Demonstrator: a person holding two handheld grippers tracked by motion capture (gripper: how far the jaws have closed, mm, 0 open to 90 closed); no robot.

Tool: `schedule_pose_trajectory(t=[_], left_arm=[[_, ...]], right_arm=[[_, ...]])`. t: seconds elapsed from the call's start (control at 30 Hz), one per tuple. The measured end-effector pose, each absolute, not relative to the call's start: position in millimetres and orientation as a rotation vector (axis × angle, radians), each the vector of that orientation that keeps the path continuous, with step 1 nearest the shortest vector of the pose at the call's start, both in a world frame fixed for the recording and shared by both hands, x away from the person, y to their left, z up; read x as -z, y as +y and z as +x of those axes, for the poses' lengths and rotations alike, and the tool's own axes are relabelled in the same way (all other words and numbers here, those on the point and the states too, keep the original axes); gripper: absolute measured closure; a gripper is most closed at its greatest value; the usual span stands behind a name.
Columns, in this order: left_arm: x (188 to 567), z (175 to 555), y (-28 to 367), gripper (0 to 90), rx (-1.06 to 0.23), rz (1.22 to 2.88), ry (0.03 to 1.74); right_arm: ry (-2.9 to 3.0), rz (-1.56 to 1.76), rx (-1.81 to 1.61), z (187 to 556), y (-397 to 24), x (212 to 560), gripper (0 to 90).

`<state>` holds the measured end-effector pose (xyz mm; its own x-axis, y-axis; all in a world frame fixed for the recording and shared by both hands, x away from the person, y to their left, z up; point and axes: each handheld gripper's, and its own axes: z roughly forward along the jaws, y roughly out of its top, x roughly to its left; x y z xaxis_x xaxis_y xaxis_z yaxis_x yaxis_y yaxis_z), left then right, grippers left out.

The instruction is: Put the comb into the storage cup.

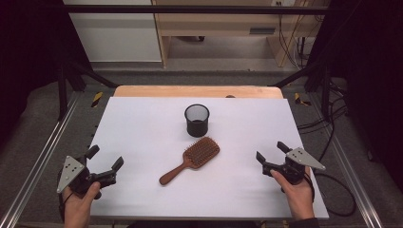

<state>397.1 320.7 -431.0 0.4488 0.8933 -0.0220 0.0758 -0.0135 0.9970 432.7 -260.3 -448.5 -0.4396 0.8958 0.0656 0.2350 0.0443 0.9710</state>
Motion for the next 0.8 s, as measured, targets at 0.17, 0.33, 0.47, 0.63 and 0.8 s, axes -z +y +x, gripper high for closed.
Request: schedule_pose_trajectory(t=[0.17,0.33,0.47,0.63,0.8], left_arm=[[432.8,398.7,320.4,2.1,-0.811,1.451,0.923],[435.0,399.5,317.8,2.3,-0.809,1.469,0.926],[435.6,399.8,315.1,2.4,-0.806,1.482,0.923],[437.1,399.9,310.8,2.8,-0.801,1.501,0.92],[439.0,399.8,307.1,3.1,-0.8,1.524,0.917]], right_arm=[[1.752,1.181,-1.379,434.3,-257.4,450.1,16.4],[1.807,1.248,-1.309,436.0,-259.0,452.4,36.0],[1.891,1.265,-1.26,435.5,-256.0,454.3,57.7],[1.972,1.212,-1.205,433.4,-246.0,455.2,77.1],[2.045,1.154,-1.134,436.7,-230.9,453.7,88.5]])
